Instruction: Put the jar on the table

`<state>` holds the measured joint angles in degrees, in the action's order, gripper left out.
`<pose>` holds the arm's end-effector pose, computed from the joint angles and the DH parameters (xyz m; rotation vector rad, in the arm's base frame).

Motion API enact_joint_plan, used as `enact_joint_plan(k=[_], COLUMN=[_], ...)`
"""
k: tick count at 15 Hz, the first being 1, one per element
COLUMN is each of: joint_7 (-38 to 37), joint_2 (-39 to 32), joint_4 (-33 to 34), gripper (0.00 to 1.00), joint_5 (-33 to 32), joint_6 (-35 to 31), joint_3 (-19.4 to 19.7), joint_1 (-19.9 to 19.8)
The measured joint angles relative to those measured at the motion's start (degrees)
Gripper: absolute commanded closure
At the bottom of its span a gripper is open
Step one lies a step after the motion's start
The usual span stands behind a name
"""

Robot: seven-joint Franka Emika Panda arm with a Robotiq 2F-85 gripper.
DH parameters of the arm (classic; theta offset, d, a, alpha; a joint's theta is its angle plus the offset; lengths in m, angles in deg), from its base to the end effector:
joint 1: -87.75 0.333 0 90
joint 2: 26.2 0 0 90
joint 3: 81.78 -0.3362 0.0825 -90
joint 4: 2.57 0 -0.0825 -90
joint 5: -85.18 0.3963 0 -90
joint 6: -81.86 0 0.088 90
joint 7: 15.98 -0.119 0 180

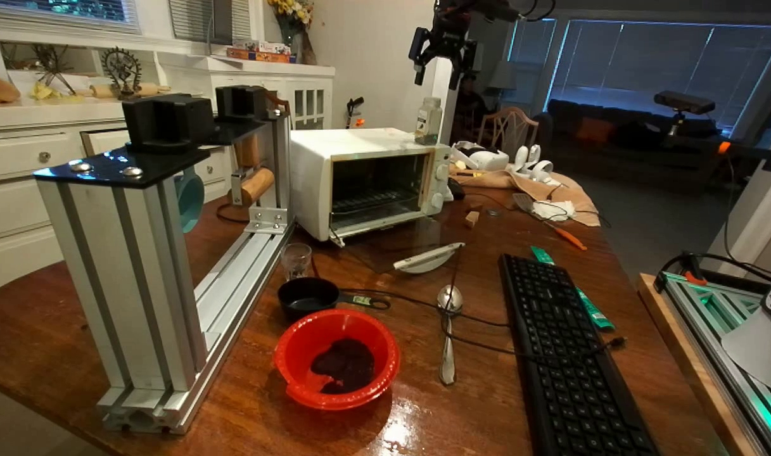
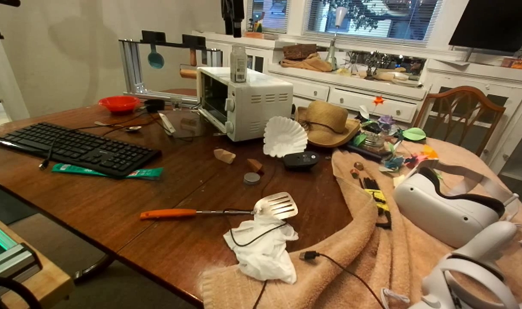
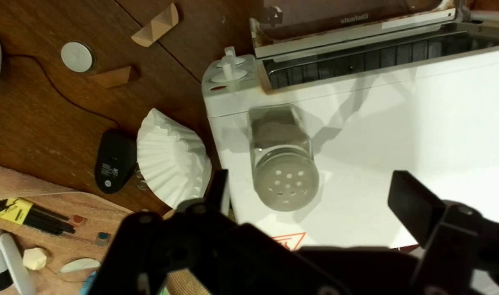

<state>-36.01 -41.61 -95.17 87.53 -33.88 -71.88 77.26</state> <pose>0.6365 -0.2216 0.4874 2.9308 -1.0888 0.2177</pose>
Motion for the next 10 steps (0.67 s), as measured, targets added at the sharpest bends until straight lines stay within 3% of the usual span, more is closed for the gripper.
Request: enact_joint_plan(k=[10], joint_7=[7.75], joint_2=[-3.85], joint_4=[4.09], gripper=[0.00], joint_5=[8.57], joint_6=[3.70], joint_3=[0.17], joint_1=[-2.77])
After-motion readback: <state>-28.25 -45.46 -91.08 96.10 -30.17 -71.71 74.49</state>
